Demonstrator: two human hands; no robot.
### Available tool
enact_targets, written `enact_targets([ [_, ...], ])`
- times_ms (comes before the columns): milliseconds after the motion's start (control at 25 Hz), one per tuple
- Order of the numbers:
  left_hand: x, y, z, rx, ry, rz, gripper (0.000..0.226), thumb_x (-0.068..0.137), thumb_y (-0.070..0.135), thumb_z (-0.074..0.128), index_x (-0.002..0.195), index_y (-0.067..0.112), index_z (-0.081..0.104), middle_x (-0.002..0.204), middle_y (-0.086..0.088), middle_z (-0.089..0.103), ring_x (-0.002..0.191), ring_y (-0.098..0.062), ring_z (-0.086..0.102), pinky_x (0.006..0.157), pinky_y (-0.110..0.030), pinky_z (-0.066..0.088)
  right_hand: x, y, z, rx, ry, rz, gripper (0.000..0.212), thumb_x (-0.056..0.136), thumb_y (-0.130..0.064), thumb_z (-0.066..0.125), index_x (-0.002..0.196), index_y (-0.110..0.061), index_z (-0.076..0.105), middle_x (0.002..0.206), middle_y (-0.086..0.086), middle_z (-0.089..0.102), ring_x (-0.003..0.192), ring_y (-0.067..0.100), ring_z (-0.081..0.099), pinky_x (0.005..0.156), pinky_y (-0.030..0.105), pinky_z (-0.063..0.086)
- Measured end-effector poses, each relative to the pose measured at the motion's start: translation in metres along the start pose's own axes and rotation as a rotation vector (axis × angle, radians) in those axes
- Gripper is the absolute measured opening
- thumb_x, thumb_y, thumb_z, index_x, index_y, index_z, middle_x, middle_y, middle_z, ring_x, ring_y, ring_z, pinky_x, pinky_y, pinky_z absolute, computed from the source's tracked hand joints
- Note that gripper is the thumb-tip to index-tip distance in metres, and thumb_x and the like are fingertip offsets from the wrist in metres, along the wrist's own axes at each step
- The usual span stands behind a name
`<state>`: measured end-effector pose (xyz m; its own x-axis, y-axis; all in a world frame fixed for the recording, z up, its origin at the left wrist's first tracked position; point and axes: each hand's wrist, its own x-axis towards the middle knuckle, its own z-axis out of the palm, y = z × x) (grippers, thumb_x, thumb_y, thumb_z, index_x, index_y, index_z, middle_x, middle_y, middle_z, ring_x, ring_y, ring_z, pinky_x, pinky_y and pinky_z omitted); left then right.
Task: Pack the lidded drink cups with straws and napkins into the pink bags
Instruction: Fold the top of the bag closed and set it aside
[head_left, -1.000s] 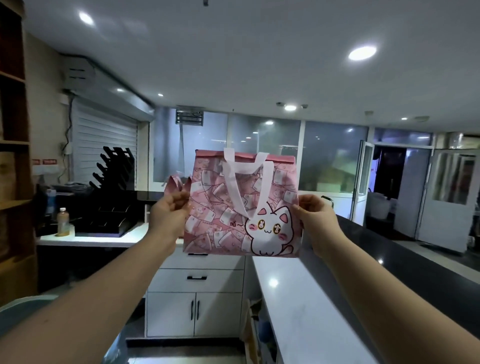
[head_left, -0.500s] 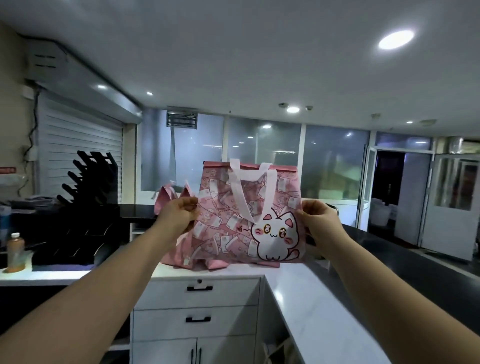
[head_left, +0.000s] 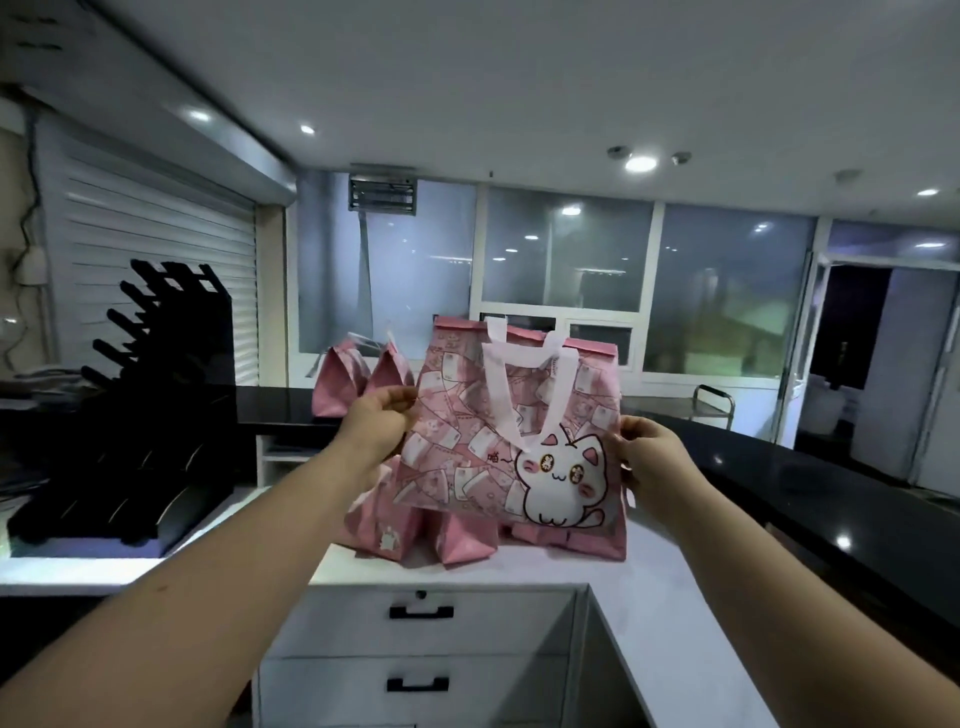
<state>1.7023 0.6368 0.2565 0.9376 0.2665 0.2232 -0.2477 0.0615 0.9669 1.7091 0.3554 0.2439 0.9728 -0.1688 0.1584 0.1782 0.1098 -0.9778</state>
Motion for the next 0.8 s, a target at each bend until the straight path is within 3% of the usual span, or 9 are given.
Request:
enact_targets([
  [120, 0.08, 0.0, 0.012, 0.047, 0.024, 0.054, 0.023, 0.091, -0.006, 0.056, 0.109, 0.008, 0.061, 0.105, -0.009, 0.066, 0.095, -0.023, 0.062, 0.083, -0.036, 0.056, 0.087, 0.004, 0.02, 0.019, -0.045, -0.051, 0.007, 0.093, -0.001, 0.056, 0.091, -0.003, 0.062, 0.085, 0.016, 0.067, 0.063, 0.022, 0.065, 0.061, 0.035, 0.056],
  [160, 0.107, 0.0, 0.016, 0.065, 0.037, 0.06, 0.024, 0.091, -0.007, 0.055, 0.109, 0.007, 0.061, 0.105, -0.009, 0.066, 0.097, -0.024, 0.06, 0.087, -0.04, 0.052, 0.116, 0.004, 0.027, 0.025, -0.061, -0.061, 0.009, 0.093, 0.0, 0.055, 0.089, -0.004, 0.061, 0.083, 0.015, 0.066, 0.06, 0.02, 0.064, 0.057, 0.033, 0.055],
  [280, 0.171, -0.014, 0.027, 0.085, 0.079, 0.064, 0.029, 0.091, -0.015, 0.047, 0.109, 0.005, 0.057, 0.097, -0.008, 0.061, 0.093, -0.022, 0.055, 0.076, -0.033, 0.05, 0.185, 0.011, 0.05, 0.029, -0.065, -0.074, 0.013, 0.095, 0.001, 0.052, 0.088, -0.007, 0.059, 0.078, 0.011, 0.066, 0.06, 0.02, 0.065, 0.051, 0.03, 0.053],
  [400, 0.231, -0.052, 0.033, 0.123, 0.141, 0.07, 0.026, 0.09, -0.014, 0.049, 0.109, 0.003, 0.058, 0.1, -0.011, 0.062, 0.095, -0.024, 0.057, 0.087, -0.039, 0.052, 0.253, 0.043, 0.076, 0.014, -0.039, -0.043, 0.015, 0.094, 0.004, 0.051, 0.089, -0.008, 0.06, 0.085, 0.013, 0.067, 0.069, 0.024, 0.065, 0.067, 0.038, 0.057],
  [560, 0.308, -0.093, 0.024, 0.148, 0.089, 0.075, 0.02, 0.09, -0.007, 0.057, 0.104, 0.006, 0.059, 0.089, -0.003, 0.061, 0.085, -0.017, 0.058, 0.073, -0.024, 0.051, 0.324, 0.085, 0.108, -0.032, 0.004, -0.001, 0.013, 0.094, 0.002, 0.053, 0.089, -0.007, 0.061, 0.092, 0.018, 0.068, 0.077, 0.029, 0.066, 0.08, 0.049, 0.056],
  [680, 0.376, -0.113, 0.015, 0.164, -0.002, 0.055, 0.019, 0.09, -0.006, 0.057, 0.103, 0.008, 0.058, 0.086, -0.002, 0.06, 0.08, -0.016, 0.056, 0.062, -0.02, 0.046, 0.374, 0.099, 0.132, -0.085, 0.039, -0.021, 0.007, 0.093, -0.003, 0.057, 0.092, -0.008, 0.061, 0.091, 0.015, 0.069, 0.078, 0.029, 0.067, 0.072, 0.046, 0.058],
  [800, 0.449, -0.112, 0.015, 0.151, -0.055, 0.09, 0.02, 0.089, -0.008, 0.057, 0.1, 0.008, 0.057, 0.085, -0.003, 0.059, 0.084, -0.018, 0.055, 0.064, -0.019, 0.047, 0.425, 0.086, 0.154, -0.195, 0.073, -0.053, 0.012, 0.09, -0.002, 0.06, 0.084, -0.012, 0.061, 0.089, 0.011, 0.068, 0.077, 0.025, 0.066, 0.069, 0.041, 0.057],
])
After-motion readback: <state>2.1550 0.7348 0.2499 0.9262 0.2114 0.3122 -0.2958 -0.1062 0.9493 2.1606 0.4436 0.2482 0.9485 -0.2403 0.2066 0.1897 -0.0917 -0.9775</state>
